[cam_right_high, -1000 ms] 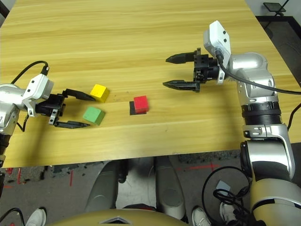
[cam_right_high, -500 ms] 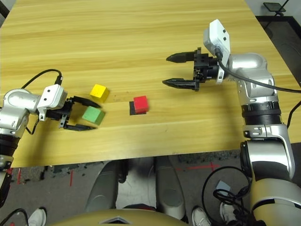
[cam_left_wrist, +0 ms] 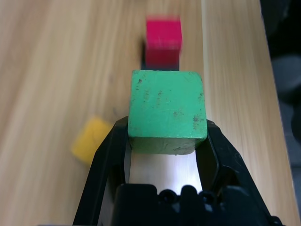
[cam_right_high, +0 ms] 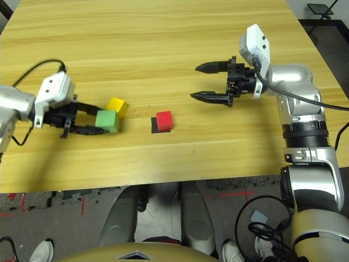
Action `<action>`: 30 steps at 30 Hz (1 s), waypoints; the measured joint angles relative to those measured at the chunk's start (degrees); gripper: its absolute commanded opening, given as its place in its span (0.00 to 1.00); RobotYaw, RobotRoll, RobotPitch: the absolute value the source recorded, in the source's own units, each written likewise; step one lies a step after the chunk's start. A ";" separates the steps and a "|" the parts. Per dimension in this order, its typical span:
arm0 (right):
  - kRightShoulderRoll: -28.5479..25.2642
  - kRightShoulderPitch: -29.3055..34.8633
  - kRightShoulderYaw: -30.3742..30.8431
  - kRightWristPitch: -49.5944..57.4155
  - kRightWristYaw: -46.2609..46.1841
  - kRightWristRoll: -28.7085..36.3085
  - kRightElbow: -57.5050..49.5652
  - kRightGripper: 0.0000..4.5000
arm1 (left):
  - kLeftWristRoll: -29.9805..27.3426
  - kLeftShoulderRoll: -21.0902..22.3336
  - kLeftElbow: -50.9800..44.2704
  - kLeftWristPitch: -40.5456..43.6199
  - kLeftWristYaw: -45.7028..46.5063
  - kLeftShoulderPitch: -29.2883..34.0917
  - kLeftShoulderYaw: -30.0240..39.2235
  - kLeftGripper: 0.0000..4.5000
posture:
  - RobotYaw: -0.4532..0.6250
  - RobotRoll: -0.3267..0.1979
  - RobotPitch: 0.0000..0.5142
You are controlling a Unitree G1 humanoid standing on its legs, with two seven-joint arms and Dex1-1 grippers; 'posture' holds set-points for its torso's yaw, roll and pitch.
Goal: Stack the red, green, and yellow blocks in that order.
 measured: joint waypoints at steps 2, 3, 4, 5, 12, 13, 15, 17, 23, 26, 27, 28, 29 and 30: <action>-0.07 0.92 0.09 -0.18 0.28 -0.02 -0.07 1.00 | -0.69 -2.29 -2.07 3.49 2.77 -1.38 -0.64 0.46 | 0.55 0.59 0.52; -0.14 1.53 0.10 -0.30 0.60 -0.01 -0.15 1.00 | -0.84 -3.24 -2.62 4.64 4.00 -1.46 -1.01 0.46 | 0.55 0.59 0.52; -0.21 2.22 0.14 -0.32 1.11 0.01 -0.30 1.00 | -0.94 -4.53 -3.11 5.80 5.53 -1.48 -1.67 0.46 | 0.55 0.59 0.53; -0.25 2.82 0.24 -0.33 1.74 0.01 -0.50 1.00 | -0.98 -5.78 -3.18 6.61 6.66 -1.47 -2.32 0.46 | 0.55 0.59 0.53; -0.90 4.17 1.41 -2.76 7.33 0.02 -1.87 1.00 | 0.00 -10.20 -2.29 8.04 11.65 -3.82 -5.69 0.46 | 0.54 0.60 0.54; -0.91 4.22 1.57 -3.08 8.12 0.03 -2.21 1.00 | 0.10 -10.47 -1.87 8.04 11.98 -4.31 -5.95 0.46 | 0.54 0.60 0.54; -0.93 4.63 1.80 -3.64 10.42 0.51 -2.34 1.00 | 0.22 -11.49 -0.76 8.04 12.43 -5.18 -6.67 0.46 | 0.54 0.60 0.54; -0.95 4.82 2.69 -4.65 11.78 1.08 -2.33 1.00 | 0.34 -12.17 0.02 8.03 12.67 -5.73 -7.57 0.46 | 0.54 0.61 0.54; -1.00 4.11 3.90 -6.53 12.67 1.14 -1.75 1.00 | 1.21 -14.64 1.40 8.15 13.59 -6.71 -10.15 0.46 | 0.54 0.61 0.55; -0.94 3.61 3.91 -6.60 12.71 1.12 -1.17 1.00 | 1.20 -15.63 1.38 9.01 14.25 -7.45 -10.80 0.46 | 0.53 0.62 0.56; -0.85 3.54 3.91 -6.60 12.72 1.10 -0.87 1.00 | 1.19 -16.04 1.36 9.44 14.61 -7.63 -10.86 0.46 | 0.53 0.62 0.56; -0.77 3.50 3.91 -6.60 12.72 1.09 -0.46 1.00 | 1.17 -16.50 1.33 9.86 14.97 -7.80 -10.99 0.46 | 0.53 0.62 0.56; -0.76 3.48 3.91 -6.61 12.72 1.06 -0.23 1.00 | 1.15 -16.81 1.29 10.16 15.15 -7.82 -11.06 0.46 | 0.53 0.62 0.57; -0.73 3.42 3.91 -6.61 12.72 1.03 -0.07 1.00 | 1.09 -17.27 1.23 10.68 15.50 -7.84 -11.16 0.46 | 0.53 0.62 0.57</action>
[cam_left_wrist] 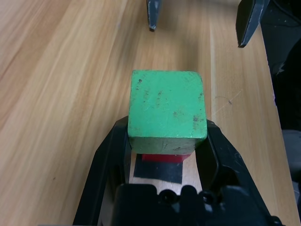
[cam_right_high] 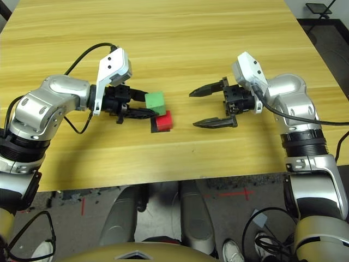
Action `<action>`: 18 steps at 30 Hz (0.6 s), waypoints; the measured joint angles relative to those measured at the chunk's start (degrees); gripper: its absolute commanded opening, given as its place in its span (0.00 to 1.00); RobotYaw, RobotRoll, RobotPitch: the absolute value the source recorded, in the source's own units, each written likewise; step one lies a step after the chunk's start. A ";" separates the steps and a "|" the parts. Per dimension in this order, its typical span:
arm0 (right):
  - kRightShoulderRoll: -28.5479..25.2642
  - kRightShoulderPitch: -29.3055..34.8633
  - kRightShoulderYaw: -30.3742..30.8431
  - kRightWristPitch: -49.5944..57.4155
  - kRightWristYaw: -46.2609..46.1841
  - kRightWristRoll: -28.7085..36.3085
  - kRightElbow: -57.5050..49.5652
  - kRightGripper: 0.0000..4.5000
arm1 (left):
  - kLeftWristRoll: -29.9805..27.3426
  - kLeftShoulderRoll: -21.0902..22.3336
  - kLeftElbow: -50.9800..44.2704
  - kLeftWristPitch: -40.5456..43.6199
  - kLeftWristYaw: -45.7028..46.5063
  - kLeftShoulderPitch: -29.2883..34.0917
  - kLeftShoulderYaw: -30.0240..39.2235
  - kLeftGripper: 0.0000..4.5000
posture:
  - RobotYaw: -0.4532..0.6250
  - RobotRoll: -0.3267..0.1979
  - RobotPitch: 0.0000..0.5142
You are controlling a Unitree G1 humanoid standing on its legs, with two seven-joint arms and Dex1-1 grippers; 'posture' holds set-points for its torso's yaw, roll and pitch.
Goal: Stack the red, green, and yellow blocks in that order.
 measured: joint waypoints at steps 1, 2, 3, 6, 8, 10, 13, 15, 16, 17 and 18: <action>0.03 -0.08 0.00 0.00 0.00 -0.03 0.06 1.00 | -0.03 -0.50 -0.02 0.38 0.34 0.00 -0.01 0.46 | 0.53 0.62 0.57; 0.11 -0.19 0.00 0.00 0.00 -0.04 0.07 1.00 | -0.07 -1.09 -0.13 0.73 0.68 0.00 -0.07 0.46 | 0.53 0.62 0.57; 0.14 -0.23 0.00 0.00 0.00 -0.04 0.07 1.00 | -0.22 -1.55 -0.31 1.12 1.02 0.00 -0.29 0.46 | 0.53 0.62 0.58; 0.14 -0.22 0.00 0.03 -0.04 -0.04 0.07 1.00 | -0.52 -2.08 -1.32 1.98 1.76 0.01 -0.58 0.46 | 0.53 0.62 0.58; 0.17 -0.22 0.00 0.13 -0.19 -0.04 0.06 1.00 | -0.77 -2.29 -2.47 2.33 2.33 0.07 -0.59 0.46 | 0.53 0.62 0.59; 0.23 -0.22 0.00 0.20 -0.40 -0.04 0.06 1.00 | -0.99 -2.39 -3.05 2.57 2.73 0.35 -0.59 0.46 | 0.53 0.62 0.59; 0.33 -0.23 0.00 0.50 -0.55 -0.03 0.06 1.00 | -1.03 -2.57 -3.62 2.69 3.40 1.00 -0.61 0.46 | 0.53 0.62 0.60; 0.39 -0.25 0.00 0.71 -0.65 -0.02 0.06 1.00 | -0.97 -2.54 -3.72 2.58 3.55 1.59 -0.84 0.46 | 0.53 0.62 0.60; 0.42 -0.28 0.00 0.78 -0.71 -0.02 0.06 1.00 | -0.92 -2.40 -3.72 2.49 3.55 1.77 -1.25 0.46 | 0.53 0.62 0.60; 0.52 -0.42 0.00 0.91 -0.79 -0.02 0.06 1.00 | -0.83 -2.27 -3.72 2.19 3.56 1.99 -1.68 0.46 | 0.53 0.62 0.60; 0.63 -0.63 0.00 1.04 -0.92 -0.02 0.06 1.00 | -0.73 -2.26 -3.72 1.97 3.56 2.23 -1.84 0.46 | 0.53 0.62 0.60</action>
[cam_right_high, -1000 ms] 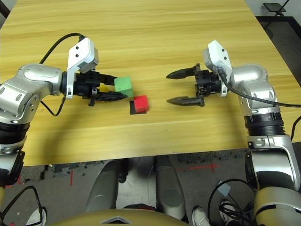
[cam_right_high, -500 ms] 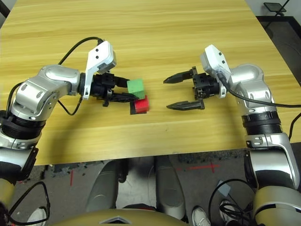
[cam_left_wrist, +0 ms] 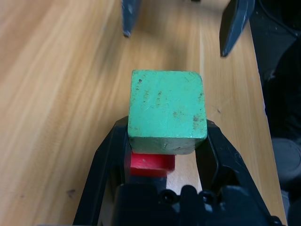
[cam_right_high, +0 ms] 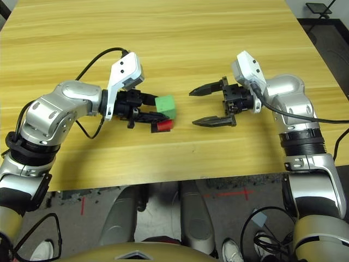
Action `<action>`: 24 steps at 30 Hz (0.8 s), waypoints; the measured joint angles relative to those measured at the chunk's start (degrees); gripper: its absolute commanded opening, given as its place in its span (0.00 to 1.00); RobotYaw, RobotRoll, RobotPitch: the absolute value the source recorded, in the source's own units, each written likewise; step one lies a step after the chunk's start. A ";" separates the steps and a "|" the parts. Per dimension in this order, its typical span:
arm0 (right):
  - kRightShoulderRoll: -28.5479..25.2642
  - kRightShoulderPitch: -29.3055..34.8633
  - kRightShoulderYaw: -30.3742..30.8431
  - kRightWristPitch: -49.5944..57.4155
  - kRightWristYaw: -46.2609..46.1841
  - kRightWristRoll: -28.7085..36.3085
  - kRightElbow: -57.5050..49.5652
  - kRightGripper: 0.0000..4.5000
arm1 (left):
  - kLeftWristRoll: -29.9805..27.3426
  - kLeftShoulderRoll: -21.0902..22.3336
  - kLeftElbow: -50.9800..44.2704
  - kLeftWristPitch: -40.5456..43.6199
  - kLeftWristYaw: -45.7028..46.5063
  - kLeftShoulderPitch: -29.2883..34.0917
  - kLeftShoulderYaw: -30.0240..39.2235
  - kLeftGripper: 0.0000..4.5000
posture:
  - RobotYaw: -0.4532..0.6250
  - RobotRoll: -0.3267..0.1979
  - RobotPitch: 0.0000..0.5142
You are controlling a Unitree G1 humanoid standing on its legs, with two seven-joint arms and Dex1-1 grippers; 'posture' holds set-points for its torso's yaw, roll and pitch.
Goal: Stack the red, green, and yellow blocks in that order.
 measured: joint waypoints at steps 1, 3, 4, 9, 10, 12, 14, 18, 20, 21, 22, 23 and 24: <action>0.04 -0.21 0.00 0.16 -0.17 0.01 0.00 1.00 | 0.19 0.01 0.00 -0.32 0.11 0.18 -0.09 0.46 | 0.53 0.61 0.60; 0.13 -0.53 0.00 0.46 -0.51 0.03 0.00 1.00 | 0.38 0.12 0.00 -0.88 0.32 0.58 -0.11 0.46 | 0.53 0.61 0.60; 0.14 -0.60 0.00 0.56 -0.62 0.03 0.00 1.00 | 0.44 0.14 0.00 -0.95 0.36 0.63 -0.19 0.46 | 0.52 0.61 0.60; 0.31 -0.71 0.00 1.53 -1.17 0.08 -0.10 1.00 | 1.69 0.16 0.02 -2.04 0.94 0.92 -0.84 0.46 | 0.52 0.61 0.60; 0.32 -0.71 -0.01 1.64 -1.27 0.09 -0.18 1.00 | 2.02 0.20 0.04 -2.33 0.95 0.98 -1.08 0.46 | 0.52 0.61 0.60; 0.33 -0.72 -0.01 2.03 -1.56 0.11 -0.22 1.00 | 2.29 0.23 0.08 -2.99 0.91 1.12 -1.30 0.46 | 0.52 0.61 0.60; 0.34 -0.74 -0.02 2.15 -1.75 0.11 -0.22 1.00 | 2.76 0.39 0.10 -3.77 0.86 1.13 -1.61 0.46 | 0.52 0.61 0.60; 0.37 -0.78 -0.07 2.19 -1.87 0.12 -0.22 1.00 | 3.33 0.51 0.10 -4.04 0.79 1.53 -2.02 0.75 | 0.52 0.61 0.60; 0.37 -0.82 -0.13 2.19 -1.94 0.12 -0.22 1.00 | 3.41 0.90 0.10 -4.04 0.50 1.78 -2.08 0.91 | 0.53 0.61 0.59; 0.40 -0.85 -0.14 2.19 -1.99 0.12 -0.22 1.00 | 3.22 1.16 0.01 -4.01 0.32 1.90 -1.96 0.98 | 0.53 0.61 0.59; 0.42 -0.90 -0.14 2.19 -2.04 0.12 -0.21 1.00 | 2.69 1.35 -0.23 -3.90 0.13 2.06 -1.56 0.99 | 0.53 0.61 0.59; 0.41 -0.96 -0.15 2.19 -2.09 0.12 -0.21 1.00 | 1.85 1.58 -0.83 -3.75 -0.15 2.26 -0.76 0.99 | 0.53 0.62 0.59; 0.44 -1.06 -0.15 2.19 -2.12 0.12 -0.20 1.00 | 1.28 1.85 -1.29 -3.51 -0.49 2.28 -0.10 0.99 | 0.53 0.62 0.59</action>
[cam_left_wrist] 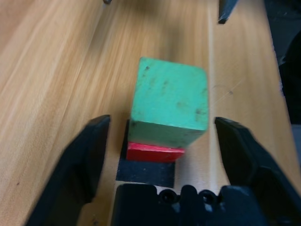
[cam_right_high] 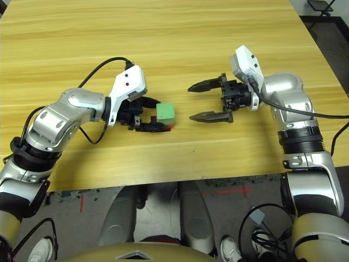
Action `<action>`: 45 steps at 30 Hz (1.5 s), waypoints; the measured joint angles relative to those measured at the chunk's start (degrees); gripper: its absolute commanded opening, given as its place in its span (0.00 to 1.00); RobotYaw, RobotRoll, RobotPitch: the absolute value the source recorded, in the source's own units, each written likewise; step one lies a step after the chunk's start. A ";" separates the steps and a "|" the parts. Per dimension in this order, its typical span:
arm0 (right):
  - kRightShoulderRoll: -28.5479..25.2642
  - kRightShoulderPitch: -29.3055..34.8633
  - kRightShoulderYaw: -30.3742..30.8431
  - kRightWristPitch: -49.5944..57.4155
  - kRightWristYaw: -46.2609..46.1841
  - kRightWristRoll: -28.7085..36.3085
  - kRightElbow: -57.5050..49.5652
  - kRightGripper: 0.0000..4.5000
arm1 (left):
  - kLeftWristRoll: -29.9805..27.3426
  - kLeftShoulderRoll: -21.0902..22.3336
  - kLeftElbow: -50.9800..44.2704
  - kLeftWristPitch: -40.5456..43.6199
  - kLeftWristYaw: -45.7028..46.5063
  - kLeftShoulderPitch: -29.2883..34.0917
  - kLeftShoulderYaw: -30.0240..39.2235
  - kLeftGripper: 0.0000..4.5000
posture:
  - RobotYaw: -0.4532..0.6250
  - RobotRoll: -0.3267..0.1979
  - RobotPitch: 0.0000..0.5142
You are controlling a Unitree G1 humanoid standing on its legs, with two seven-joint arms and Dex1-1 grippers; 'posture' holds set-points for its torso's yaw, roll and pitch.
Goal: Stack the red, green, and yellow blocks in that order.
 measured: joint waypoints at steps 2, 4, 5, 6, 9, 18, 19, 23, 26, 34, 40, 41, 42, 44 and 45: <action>0.03 -0.16 -0.07 -0.01 -0.01 0.02 0.03 1.00 | -3.47 2.41 -0.67 0.93 -2.21 0.03 3.43 0.99 | 0.54 0.62 0.59; 0.03 -0.16 -0.20 -0.03 0.01 0.01 0.19 1.00 | -5.70 5.10 -0.78 1.39 -3.97 0.01 7.38 0.99 | 0.55 0.63 0.58; 0.01 -0.17 -0.25 -0.06 0.05 0.01 0.31 1.00 | -6.70 6.66 -0.62 1.11 -5.29 -0.01 9.49 0.99 | 0.56 0.63 0.58; 0.04 -0.20 -0.26 -0.14 0.07 0.01 0.41 1.00 | -7.55 8.24 0.14 -0.13 -7.11 -0.01 11.21 0.99 | 0.56 0.63 0.58; 0.16 -0.27 -0.27 -0.31 0.21 -0.01 1.02 1.00 | -7.88 12.40 5.09 -5.98 -12.59 0.01 13.89 0.99 | 0.57 0.63 0.57; 1.52 -2.30 -0.23 -0.74 0.46 -0.05 2.71 1.00 | 3.04 14.96 28.04 -36.97 -27.66 -0.27 11.00 0.99 | 0.56 0.59 0.57; 1.50 -2.34 -0.24 -0.74 0.46 -0.05 2.70 1.00 | 3.83 14.14 30.15 -39.51 -28.19 -0.72 10.70 0.99 | 0.55 0.59 0.56; 1.42 -2.21 -0.26 -0.55 0.33 -0.04 2.39 1.00 | 6.92 11.06 36.63 -46.66 -28.89 -2.69 9.23 0.99 | 0.53 0.57 0.57; 1.14 -1.57 -0.33 0.31 -0.05 -0.02 1.70 1.00 | 9.08 9.28 41.55 -50.81 -28.61 -4.63 8.94 0.99 | 0.52 0.56 0.58; 0.40 0.17 -0.60 2.74 -1.58 0.10 -1.85 1.00 | 12.85 5.96 51.00 -56.66 -28.26 -7.01 8.02 0.99 | 0.50 0.54 0.58; 0.10 0.39 -0.68 3.63 -2.29 0.24 -2.53 1.00 | 14.26 5.85 53.29 -55.55 -29.02 -6.97 7.75 0.71 | 0.50 0.54 0.58; 0.10 0.40 -0.68 3.75 -2.41 0.40 -2.59 1.00 | 14.25 5.87 53.62 -54.92 -29.15 -6.87 7.79 0.63 | 0.50 0.54 0.58; 0.10 0.41 -0.68 3.89 -2.51 0.57 -2.60 1.00 | 14.21 5.87 53.64 -54.42 -29.25 -6.83 7.86 0.57 | 0.51 0.54 0.57; 0.10 0.40 -0.68 3.95 -2.64 0.65 -2.64 1.00 | 14.03 6.16 52.52 -51.36 -29.19 -6.67 8.27 0.57 | 0.51 0.55 0.57; 0.10 0.40 -0.68 3.96 -2.65 0.65 -2.64 1.00 | 14.01 6.42 51.91 -49.66 -29.07 -6.60 8.43 0.57 | 0.51 0.55 0.57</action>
